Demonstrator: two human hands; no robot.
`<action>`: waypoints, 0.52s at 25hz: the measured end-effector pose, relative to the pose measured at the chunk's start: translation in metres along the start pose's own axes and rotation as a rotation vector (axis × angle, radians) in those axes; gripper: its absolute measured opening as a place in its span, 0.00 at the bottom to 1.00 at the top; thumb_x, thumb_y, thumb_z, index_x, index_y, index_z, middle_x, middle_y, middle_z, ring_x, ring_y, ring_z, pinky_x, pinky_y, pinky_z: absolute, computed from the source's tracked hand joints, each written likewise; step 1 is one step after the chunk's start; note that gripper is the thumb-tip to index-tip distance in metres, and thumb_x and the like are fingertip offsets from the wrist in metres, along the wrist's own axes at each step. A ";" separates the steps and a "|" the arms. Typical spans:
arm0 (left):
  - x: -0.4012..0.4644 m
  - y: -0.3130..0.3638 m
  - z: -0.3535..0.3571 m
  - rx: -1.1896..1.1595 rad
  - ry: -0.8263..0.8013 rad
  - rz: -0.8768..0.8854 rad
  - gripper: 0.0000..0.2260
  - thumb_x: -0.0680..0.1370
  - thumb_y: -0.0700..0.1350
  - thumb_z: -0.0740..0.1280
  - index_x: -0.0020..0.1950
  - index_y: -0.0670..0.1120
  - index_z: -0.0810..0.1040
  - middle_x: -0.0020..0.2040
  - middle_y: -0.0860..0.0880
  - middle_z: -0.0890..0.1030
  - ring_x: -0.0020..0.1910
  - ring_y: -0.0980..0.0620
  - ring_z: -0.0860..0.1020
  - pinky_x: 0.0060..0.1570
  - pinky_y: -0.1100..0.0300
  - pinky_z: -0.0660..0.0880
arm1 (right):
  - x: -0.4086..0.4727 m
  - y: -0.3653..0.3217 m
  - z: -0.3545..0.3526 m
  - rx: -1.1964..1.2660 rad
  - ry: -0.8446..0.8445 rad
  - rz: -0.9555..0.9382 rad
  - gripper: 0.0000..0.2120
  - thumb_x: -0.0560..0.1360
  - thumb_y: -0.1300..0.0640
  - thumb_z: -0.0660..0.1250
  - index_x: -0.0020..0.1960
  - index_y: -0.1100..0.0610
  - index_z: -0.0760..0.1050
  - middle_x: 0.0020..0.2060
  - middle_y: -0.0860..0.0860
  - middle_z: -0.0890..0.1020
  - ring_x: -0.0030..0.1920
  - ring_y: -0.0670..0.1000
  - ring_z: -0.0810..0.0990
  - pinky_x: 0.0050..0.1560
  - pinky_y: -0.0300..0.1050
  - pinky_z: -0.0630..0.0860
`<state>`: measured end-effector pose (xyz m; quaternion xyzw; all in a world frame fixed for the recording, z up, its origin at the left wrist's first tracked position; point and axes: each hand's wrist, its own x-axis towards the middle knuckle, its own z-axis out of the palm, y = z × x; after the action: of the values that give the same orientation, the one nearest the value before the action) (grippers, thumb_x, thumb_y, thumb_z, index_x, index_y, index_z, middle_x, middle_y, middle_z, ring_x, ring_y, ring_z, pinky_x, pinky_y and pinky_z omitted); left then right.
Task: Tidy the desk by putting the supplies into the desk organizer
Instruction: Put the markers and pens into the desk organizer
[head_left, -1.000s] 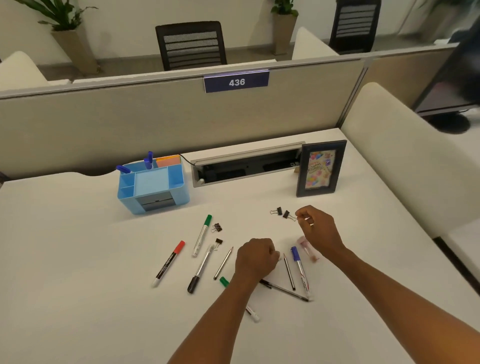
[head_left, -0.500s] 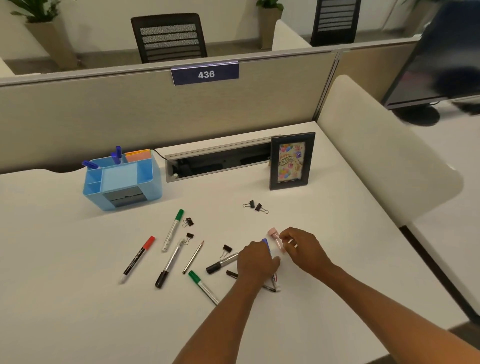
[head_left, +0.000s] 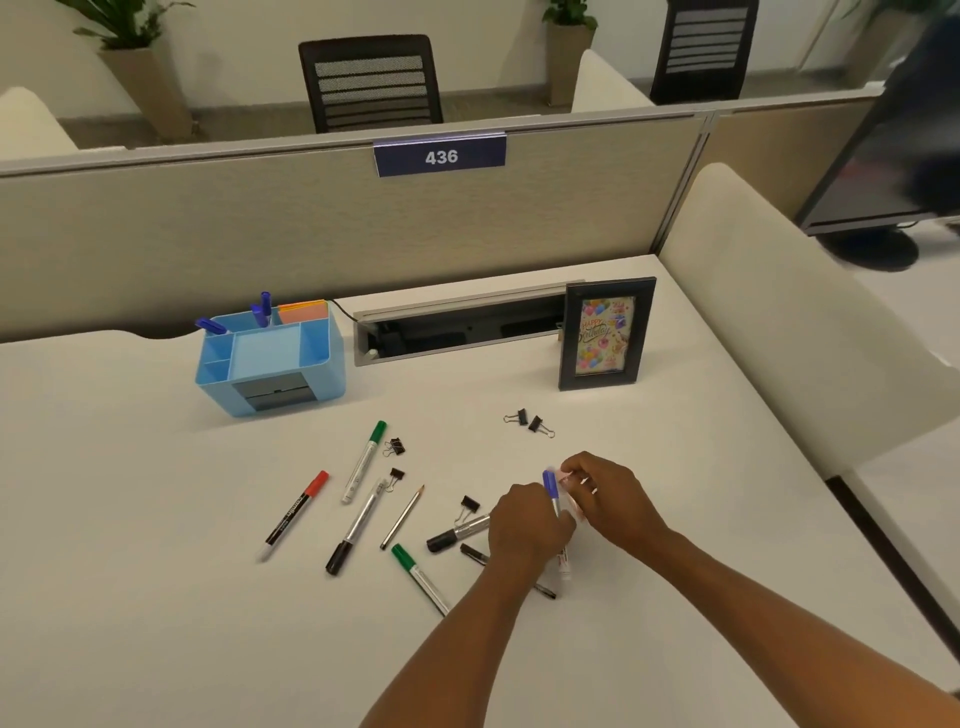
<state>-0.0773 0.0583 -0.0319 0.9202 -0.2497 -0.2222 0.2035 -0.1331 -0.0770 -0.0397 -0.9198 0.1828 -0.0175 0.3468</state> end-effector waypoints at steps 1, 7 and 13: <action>0.002 0.001 -0.007 -0.020 0.018 0.011 0.14 0.74 0.56 0.63 0.40 0.46 0.73 0.35 0.50 0.75 0.34 0.51 0.75 0.29 0.61 0.67 | 0.005 -0.007 0.000 0.018 0.002 0.018 0.08 0.79 0.56 0.64 0.58 0.52 0.75 0.44 0.44 0.80 0.43 0.47 0.80 0.50 0.43 0.79; 0.014 -0.017 -0.059 -0.081 0.158 0.115 0.16 0.79 0.57 0.58 0.38 0.48 0.72 0.32 0.52 0.74 0.30 0.51 0.74 0.28 0.61 0.65 | 0.045 -0.064 0.003 0.103 0.052 -0.044 0.11 0.80 0.53 0.63 0.61 0.53 0.73 0.46 0.49 0.82 0.44 0.48 0.80 0.51 0.41 0.77; 0.021 -0.082 -0.112 -0.078 0.349 0.087 0.16 0.81 0.58 0.55 0.50 0.48 0.76 0.45 0.51 0.80 0.41 0.52 0.77 0.36 0.60 0.71 | 0.095 -0.135 0.030 0.165 0.096 -0.137 0.12 0.77 0.54 0.69 0.59 0.54 0.74 0.43 0.48 0.81 0.41 0.46 0.80 0.47 0.36 0.77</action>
<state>0.0268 0.1413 0.0130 0.9245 -0.2413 -0.0598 0.2889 0.0043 0.0018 0.0156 -0.8966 0.1337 -0.1001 0.4101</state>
